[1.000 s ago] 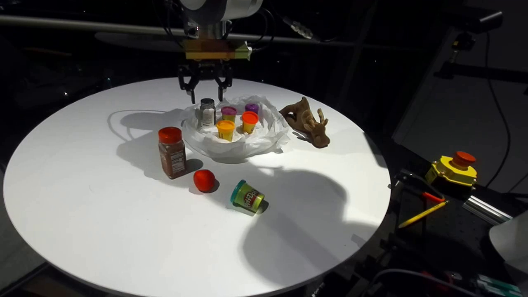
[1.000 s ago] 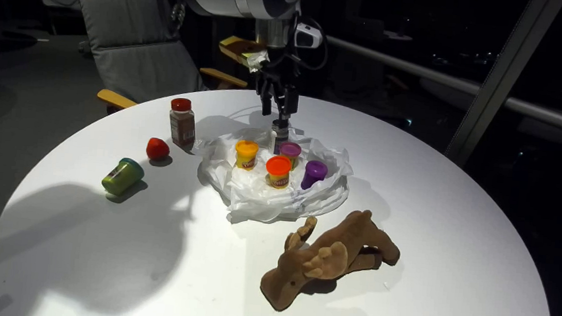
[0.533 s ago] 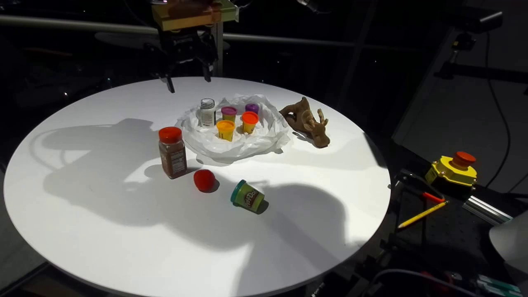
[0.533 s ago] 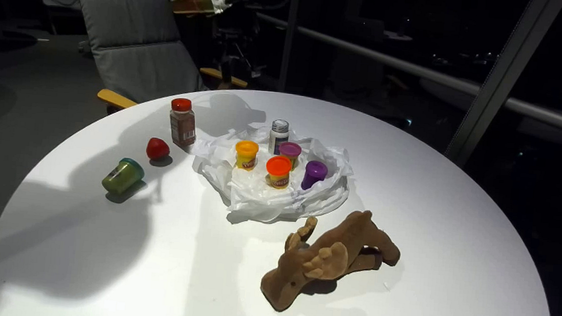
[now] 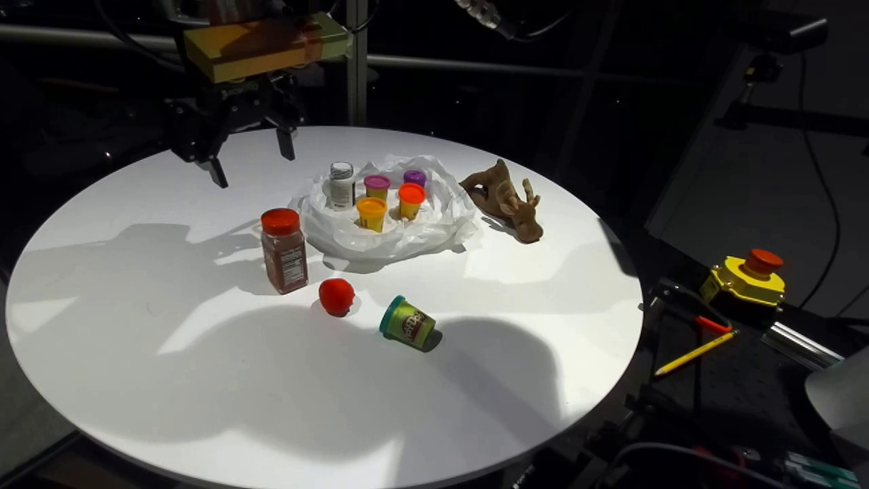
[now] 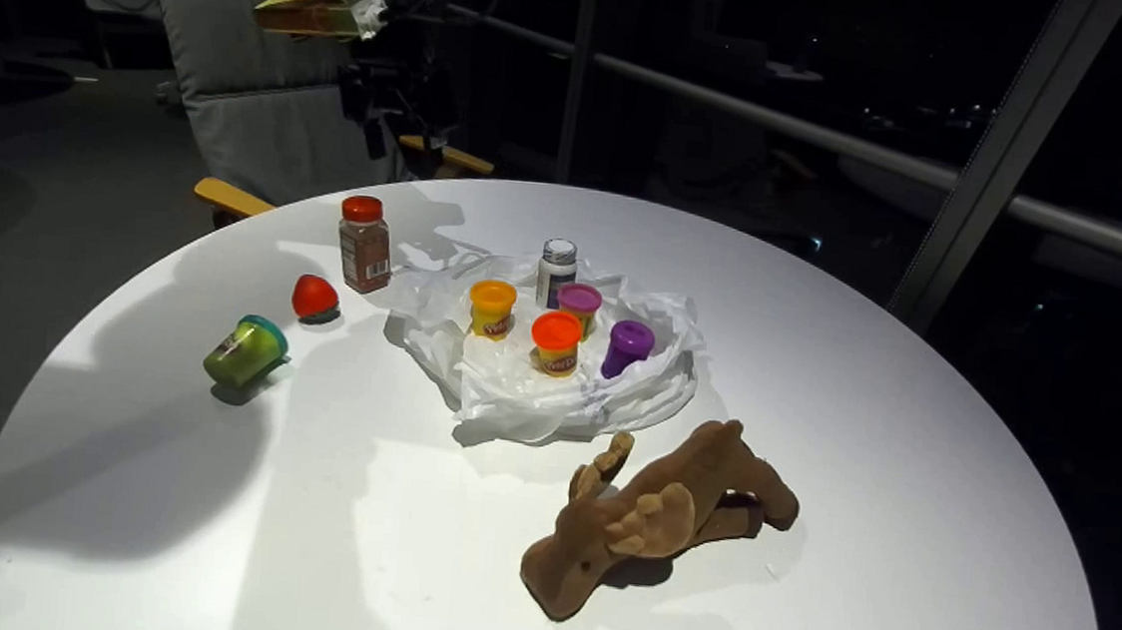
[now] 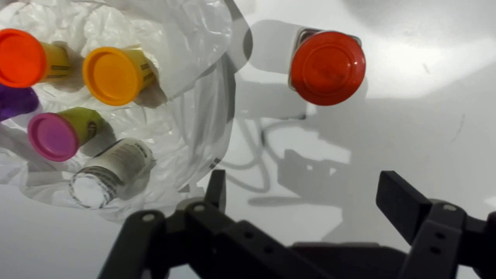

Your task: Put the contents on the table into the plastic bag.

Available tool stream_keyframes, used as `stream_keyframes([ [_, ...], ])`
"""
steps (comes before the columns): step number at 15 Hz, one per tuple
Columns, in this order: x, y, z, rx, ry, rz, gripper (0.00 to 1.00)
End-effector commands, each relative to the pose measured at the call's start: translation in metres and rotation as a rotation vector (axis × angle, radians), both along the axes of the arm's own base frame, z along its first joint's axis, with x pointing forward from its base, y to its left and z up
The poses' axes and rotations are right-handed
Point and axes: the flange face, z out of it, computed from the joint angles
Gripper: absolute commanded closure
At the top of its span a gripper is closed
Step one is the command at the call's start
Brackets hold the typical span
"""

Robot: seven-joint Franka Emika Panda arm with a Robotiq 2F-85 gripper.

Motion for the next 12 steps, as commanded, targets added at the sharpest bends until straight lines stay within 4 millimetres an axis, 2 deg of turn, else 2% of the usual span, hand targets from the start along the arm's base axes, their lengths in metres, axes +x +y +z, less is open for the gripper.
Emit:
stream_keyframes([
  [1, -0.009, 0.008, -0.011, 0.043, -0.001, 0.037, 0.00],
  [6, -0.022, 0.004, -0.032, 0.037, 0.054, 0.032, 0.00],
  [12, -0.034, 0.001, -0.042, 0.056, 0.113, 0.038, 0.00],
])
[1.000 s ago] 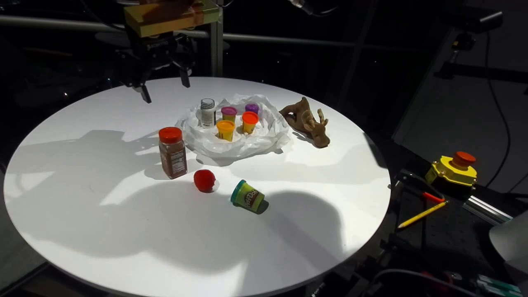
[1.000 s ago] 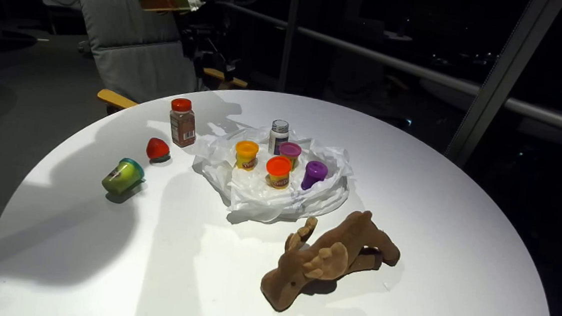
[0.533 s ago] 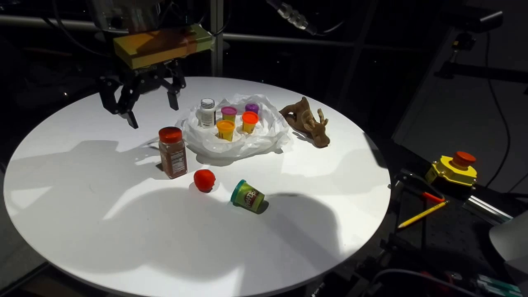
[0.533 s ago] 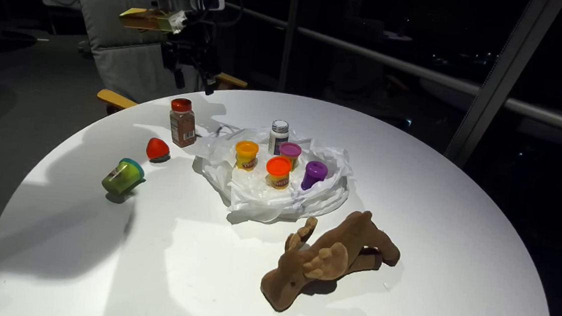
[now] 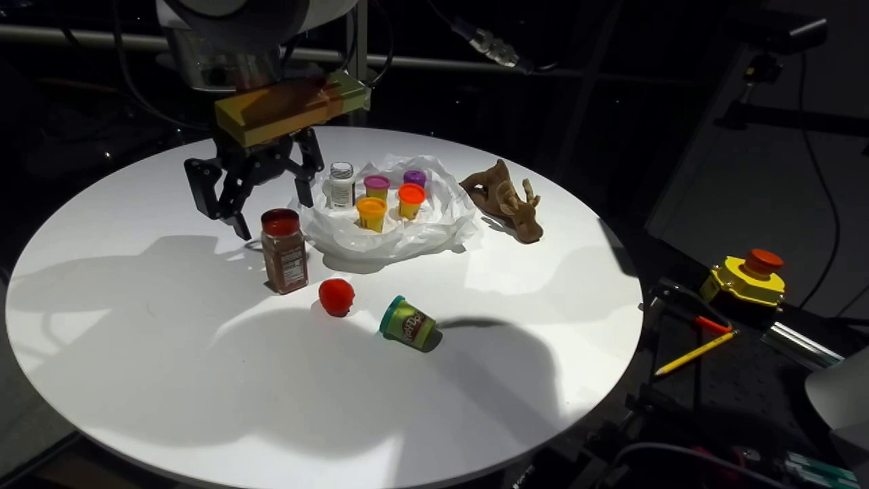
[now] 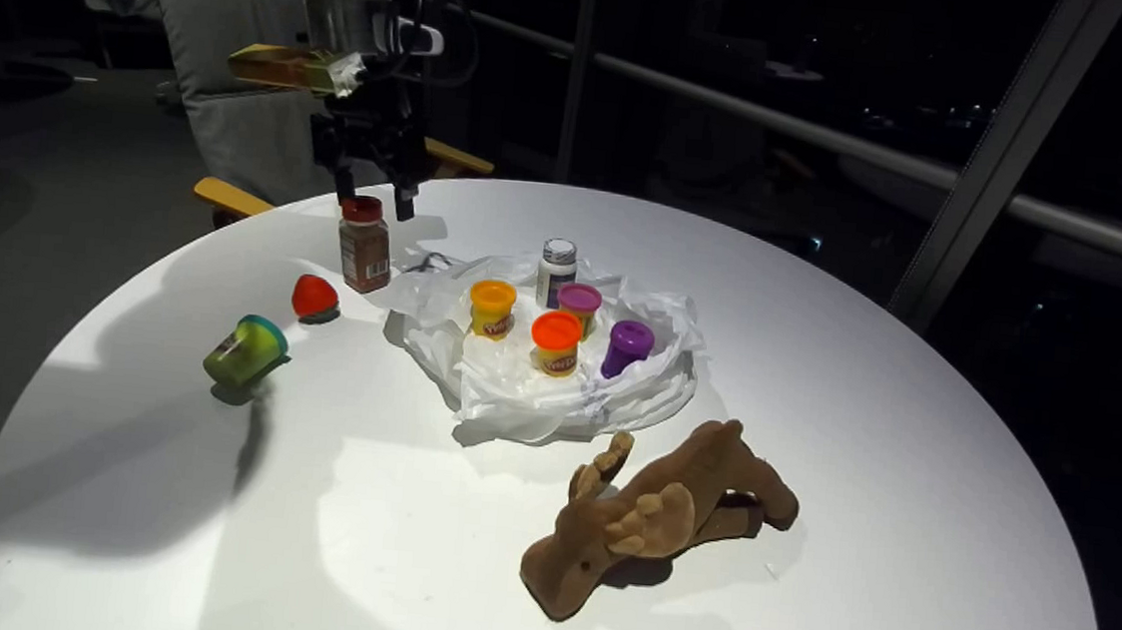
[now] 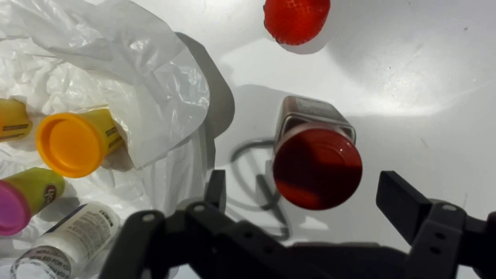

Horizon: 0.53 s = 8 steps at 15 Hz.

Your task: Put the contents on the table into the plastic bag.

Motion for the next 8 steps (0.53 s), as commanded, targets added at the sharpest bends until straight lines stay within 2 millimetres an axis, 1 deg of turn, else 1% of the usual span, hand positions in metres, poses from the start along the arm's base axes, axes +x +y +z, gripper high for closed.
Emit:
stream_keyframes([
  [1, -0.0075, -0.0009, 0.0083, 0.042, 0.028, 0.017, 0.00],
  [2, -0.0087, -0.0006, 0.0076, 0.051, 0.037, 0.023, 0.00],
  [3, -0.0099, -0.0004, 0.0071, 0.061, 0.046, 0.023, 0.25],
  [4, -0.0109, -0.0001, 0.0067, 0.067, 0.052, 0.023, 0.27],
  [5, -0.0114, -0.0003, 0.0059, 0.070, 0.056, 0.021, 0.34],
  [6, -0.0115, -0.0008, 0.0055, 0.071, 0.058, 0.018, 0.44],
  [8, -0.0115, -0.0031, 0.0046, 0.066, 0.064, 0.009, 0.60],
])
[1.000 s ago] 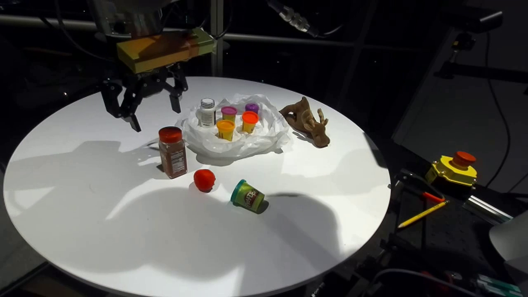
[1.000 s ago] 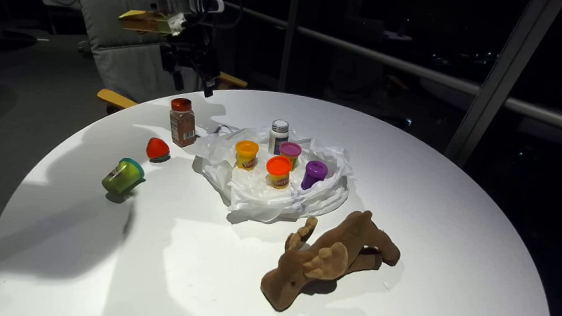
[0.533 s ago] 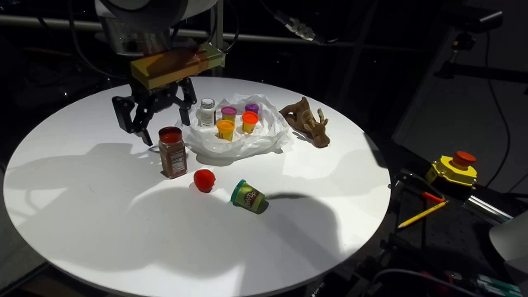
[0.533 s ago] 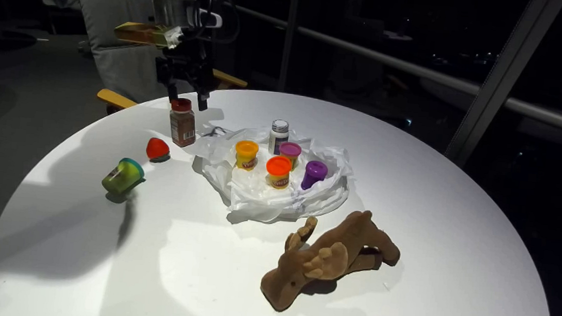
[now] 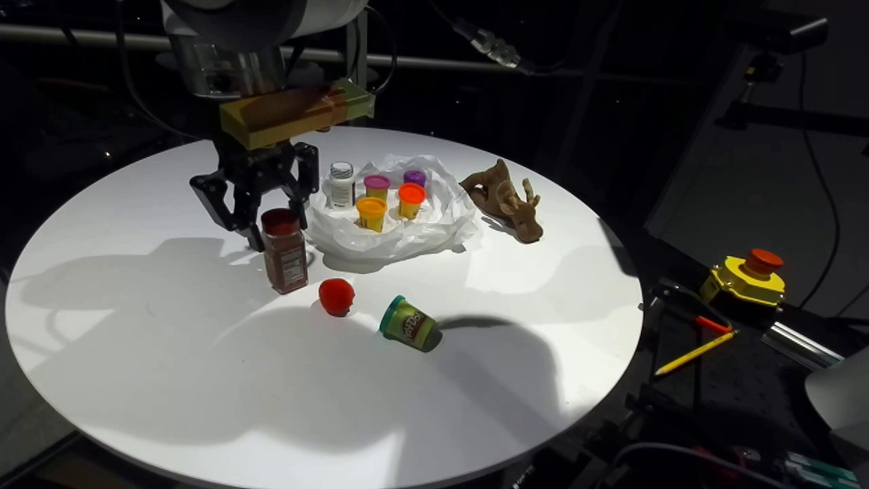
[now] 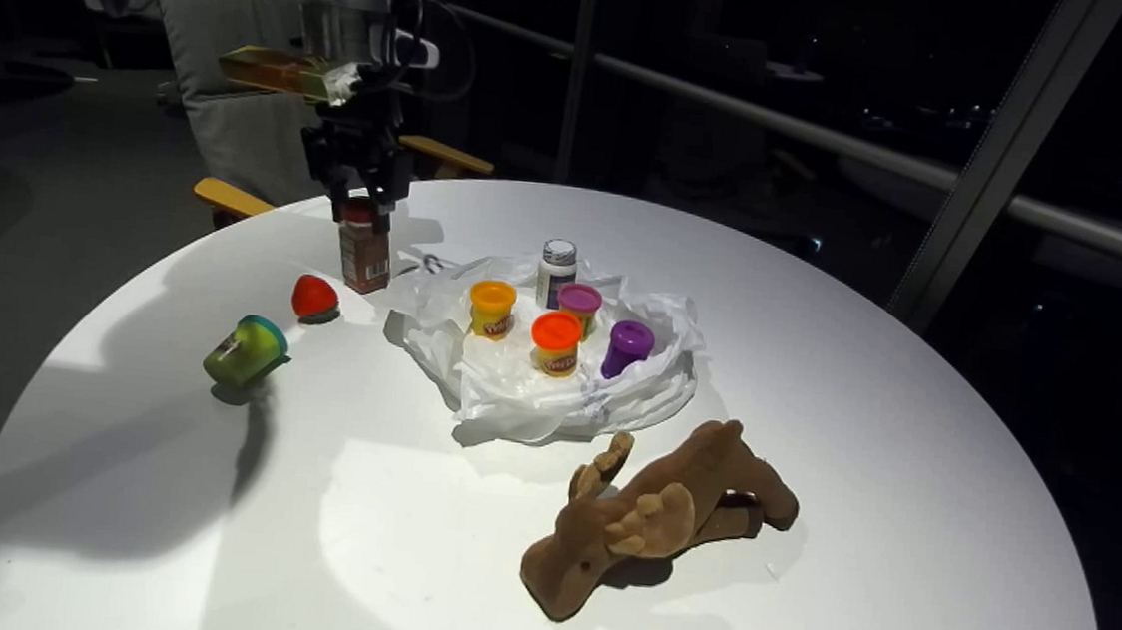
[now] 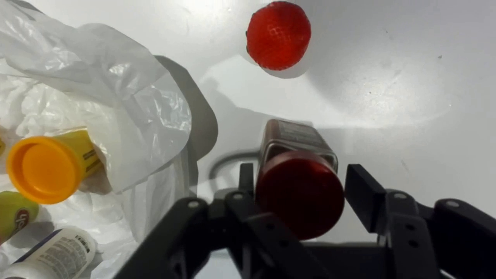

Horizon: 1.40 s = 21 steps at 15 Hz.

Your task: Put the contents on the table into the plastic bag.

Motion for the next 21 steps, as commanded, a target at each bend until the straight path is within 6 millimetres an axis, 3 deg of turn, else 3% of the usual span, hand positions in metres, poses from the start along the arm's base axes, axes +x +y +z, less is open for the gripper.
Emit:
stream_keyframes([
  [1, -0.005, -0.006, 0.011, 0.013, 0.022, -0.009, 0.66],
  [2, -0.004, -0.007, 0.013, 0.011, 0.022, -0.014, 0.73],
  [4, -0.003, -0.013, 0.019, -0.013, 0.020, -0.036, 0.73],
  [7, 0.003, -0.031, 0.046, -0.040, -0.031, -0.095, 0.73],
  [12, 0.015, -0.084, 0.087, -0.127, -0.094, -0.175, 0.73],
  [15, 0.023, -0.113, 0.086, -0.123, -0.076, -0.192, 0.73],
  [21, 0.040, -0.152, 0.054, -0.111, -0.050, -0.244, 0.73],
])
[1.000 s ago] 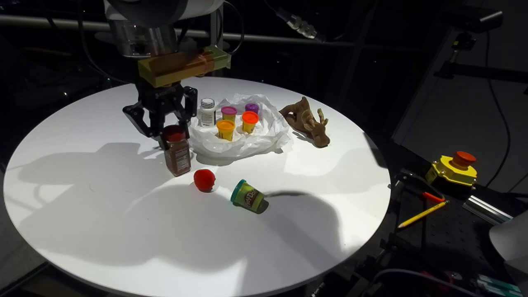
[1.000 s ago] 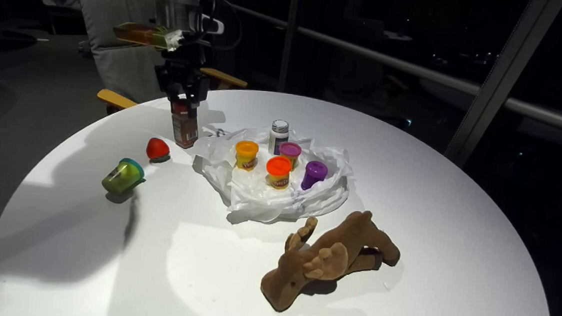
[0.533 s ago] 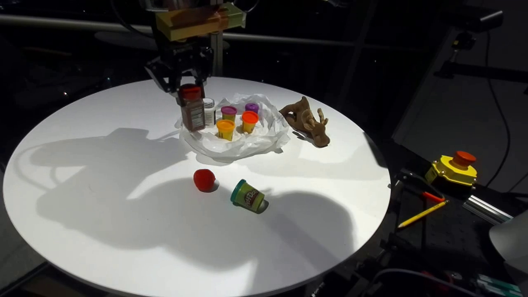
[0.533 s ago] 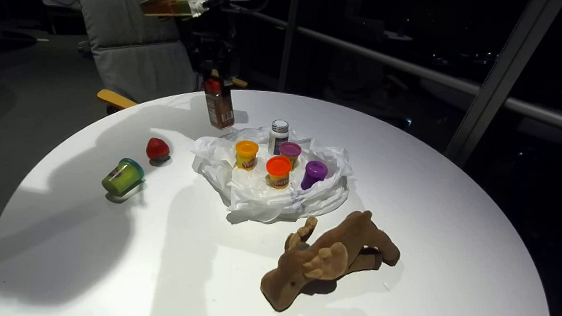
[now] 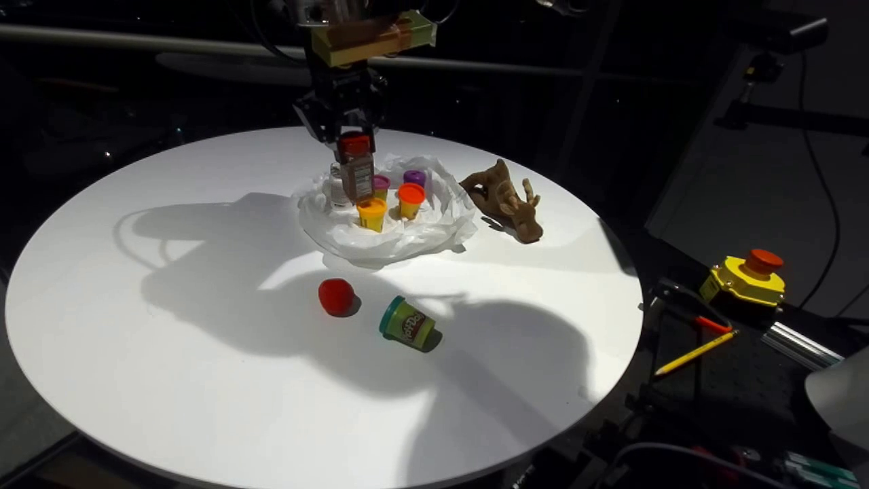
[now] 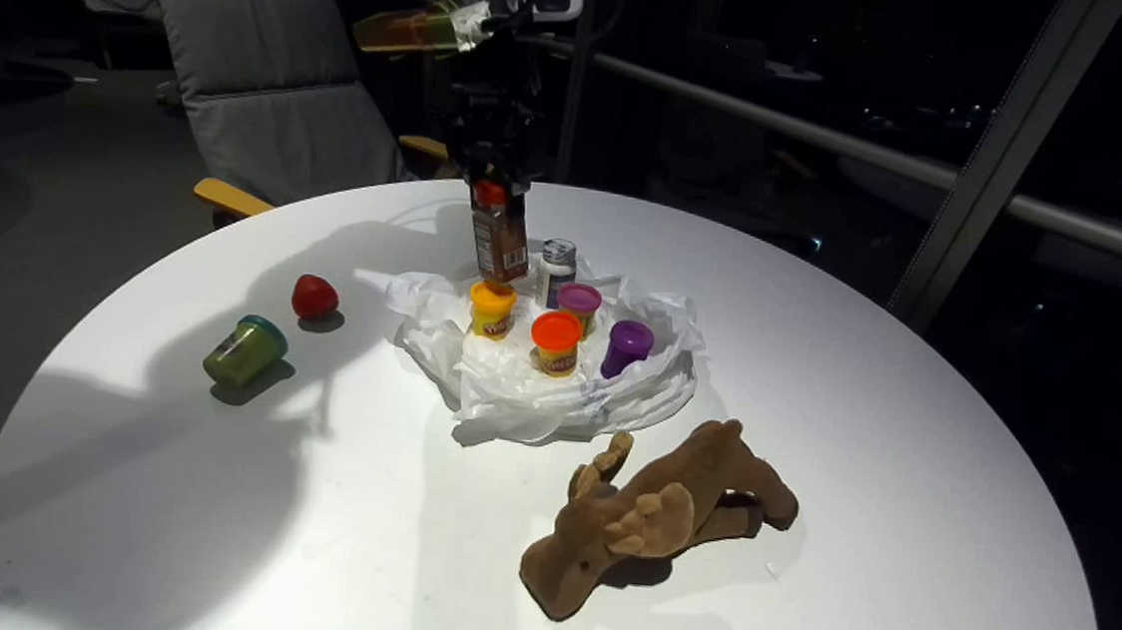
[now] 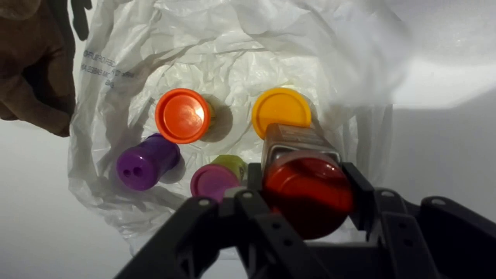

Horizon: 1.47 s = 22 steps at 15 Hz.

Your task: Put the contents on the table into the plastic bag.

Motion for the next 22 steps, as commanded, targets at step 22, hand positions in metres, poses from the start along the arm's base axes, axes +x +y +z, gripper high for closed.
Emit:
stream_keyframes([
  [22, 0.022, 0.010, -0.029, 0.058, -0.053, 0.004, 0.73],
])
